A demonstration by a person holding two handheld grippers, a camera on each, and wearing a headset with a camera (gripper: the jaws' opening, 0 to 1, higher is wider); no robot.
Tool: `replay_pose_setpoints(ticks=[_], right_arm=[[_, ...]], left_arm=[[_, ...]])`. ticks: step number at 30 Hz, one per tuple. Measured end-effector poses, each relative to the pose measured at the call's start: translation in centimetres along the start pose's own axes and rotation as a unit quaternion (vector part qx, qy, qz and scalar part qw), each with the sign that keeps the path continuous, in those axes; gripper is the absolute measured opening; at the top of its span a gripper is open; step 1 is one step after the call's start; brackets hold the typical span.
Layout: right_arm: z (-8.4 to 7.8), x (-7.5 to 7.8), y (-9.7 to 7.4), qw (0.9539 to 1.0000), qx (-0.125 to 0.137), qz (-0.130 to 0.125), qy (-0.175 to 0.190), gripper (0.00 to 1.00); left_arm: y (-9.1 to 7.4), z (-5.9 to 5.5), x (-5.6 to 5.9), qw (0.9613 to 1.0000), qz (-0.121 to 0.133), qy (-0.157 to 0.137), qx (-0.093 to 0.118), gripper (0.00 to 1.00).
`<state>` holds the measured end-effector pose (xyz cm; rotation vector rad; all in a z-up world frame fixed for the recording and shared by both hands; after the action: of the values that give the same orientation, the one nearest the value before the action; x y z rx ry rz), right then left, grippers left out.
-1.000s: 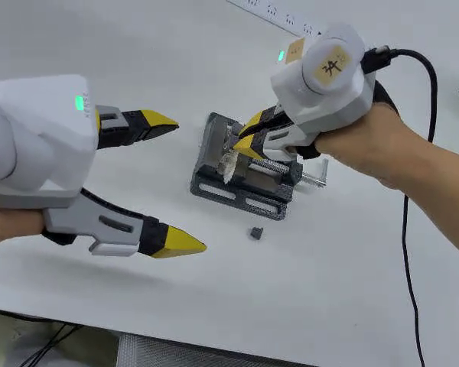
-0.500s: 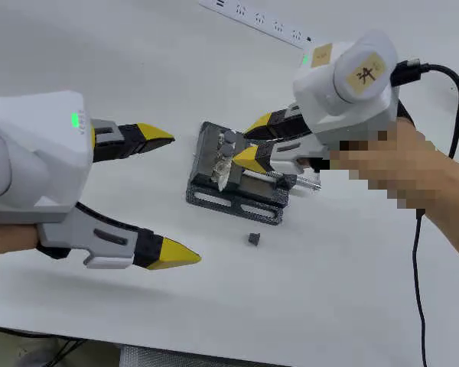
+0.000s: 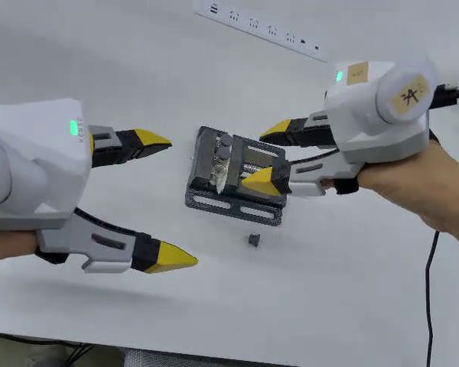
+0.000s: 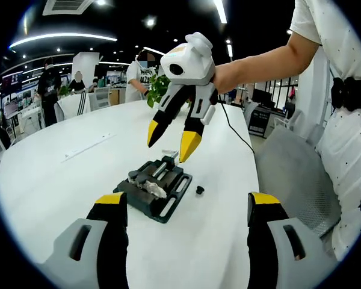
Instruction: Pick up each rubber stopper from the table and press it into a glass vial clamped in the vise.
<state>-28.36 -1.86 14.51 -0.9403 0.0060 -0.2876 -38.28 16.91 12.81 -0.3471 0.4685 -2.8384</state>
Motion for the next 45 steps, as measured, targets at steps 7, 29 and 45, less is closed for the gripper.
replay_pose_setpoints(ticks=[7, 29, 45], right_arm=[[-1.3, -0.6, -1.3, 0.9997, 0.023, -0.001, 0.013, 0.50], [-7.3, -1.8, -4.1, 0.9958, 0.077, 0.001, 0.049, 0.73], [-11.4, -2.5, -5.3, 0.9941, 0.087, -0.009, 0.064, 0.80]], left_arm=[[0.2, 0.3, 0.1, 0.9999, -0.004, 0.008, -0.007, 0.80], [3.1, 0.4, 0.6, 0.9946, -0.041, 0.048, -0.082, 0.67], [8.1, 0.1, 0.0, 0.9818, -0.079, 0.094, -0.145, 0.43]])
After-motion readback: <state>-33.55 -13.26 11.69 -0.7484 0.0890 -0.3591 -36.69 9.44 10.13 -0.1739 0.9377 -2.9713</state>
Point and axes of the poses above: the centre of the closed fingertips' face, and the gripper's own axes: y roughly forward along the fingers, x roughly to its right, z roughly out of its top, the point moved 9 cm from there along -y, roughly backward along the fingers, and after that the axes turned 12 degrees about -z, right-handed, at the moved point
